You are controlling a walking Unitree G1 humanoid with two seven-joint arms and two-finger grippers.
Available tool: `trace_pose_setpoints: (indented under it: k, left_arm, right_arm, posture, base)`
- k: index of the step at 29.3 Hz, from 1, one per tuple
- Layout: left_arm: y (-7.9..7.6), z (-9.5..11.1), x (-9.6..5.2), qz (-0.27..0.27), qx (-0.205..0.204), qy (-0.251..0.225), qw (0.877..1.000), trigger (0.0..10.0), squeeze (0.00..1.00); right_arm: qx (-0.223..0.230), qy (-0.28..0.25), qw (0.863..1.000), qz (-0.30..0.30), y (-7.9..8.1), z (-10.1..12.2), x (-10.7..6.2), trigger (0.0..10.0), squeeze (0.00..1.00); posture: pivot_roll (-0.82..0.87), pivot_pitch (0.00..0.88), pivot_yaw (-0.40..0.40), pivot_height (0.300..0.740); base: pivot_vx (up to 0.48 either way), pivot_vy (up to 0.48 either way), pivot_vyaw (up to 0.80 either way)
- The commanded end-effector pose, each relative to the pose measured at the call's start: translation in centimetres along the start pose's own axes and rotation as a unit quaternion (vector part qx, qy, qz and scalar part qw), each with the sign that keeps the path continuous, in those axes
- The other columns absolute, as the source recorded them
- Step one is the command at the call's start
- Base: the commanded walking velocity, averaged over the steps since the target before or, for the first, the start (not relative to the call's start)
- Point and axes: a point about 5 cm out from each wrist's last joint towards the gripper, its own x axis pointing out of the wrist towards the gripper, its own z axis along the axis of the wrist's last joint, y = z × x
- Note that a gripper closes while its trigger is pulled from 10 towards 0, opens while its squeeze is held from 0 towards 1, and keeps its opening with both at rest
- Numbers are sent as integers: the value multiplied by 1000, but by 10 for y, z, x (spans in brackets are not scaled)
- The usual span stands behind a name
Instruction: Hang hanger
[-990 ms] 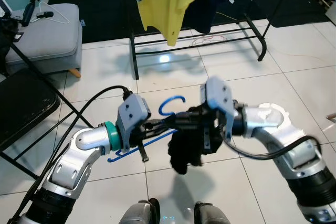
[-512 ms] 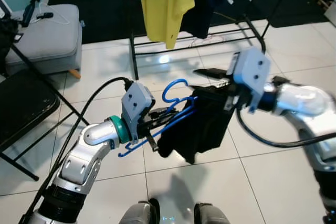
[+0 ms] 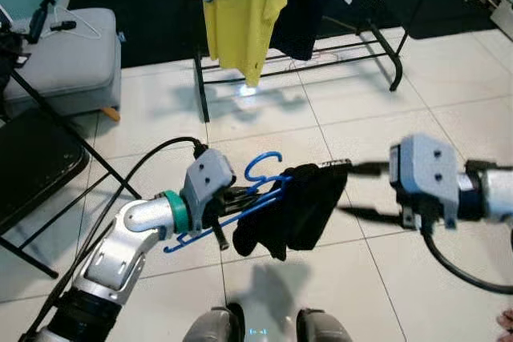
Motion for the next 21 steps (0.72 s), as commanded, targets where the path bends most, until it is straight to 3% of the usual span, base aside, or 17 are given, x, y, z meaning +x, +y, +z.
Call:
trace_pose_setpoints:
  k: [1,2,9,14,19,20,21]
  left_arm:
    - [-2,10,-4,-16,6,-24,1000,10000,0]
    - [-2,11,-6,-21,7,-24,999,10000,0]
    - [-3,13,-14,-47,10,-20,999,10000,0]
    - [-4,14,-17,-60,12,-16,998,10000,0]
    - [-4,13,-18,-61,11,-14,998,10000,0]
    - [-4,13,-19,-62,9,-13,998,10000,0]
    - [-4,13,-19,-62,9,-13,998,10000,0]
  right_arm:
    - [10,5,1000,19,0,-4,0,10000,1000]
    - [5,14,1000,23,-1,-6,0,10000,0]
    - [-34,34,999,21,-10,-6,5,10000,0]
    - [-70,18,997,5,-19,3,16,10000,0]
    - [-84,-1,996,-12,-26,15,15,10000,0]
    - [-74,-12,997,-9,-27,19,13,10000,1000]
    - [-74,-12,997,-9,-27,19,13,10000,1000]
  posture:
    - [-132,111,112,740]
    - [-125,111,111,740]
    - [-116,114,109,740]
    - [-109,114,109,740]
    - [-107,115,109,740]
    - [-110,116,110,740]
    - [-110,116,110,740]
  base:
    - [0,0,0]
    - [0,0,0]
    - [0,0,0]
    - [0,0,0]
    - [0,0,0]
    - [0,0,0]
    - [0,0,0]
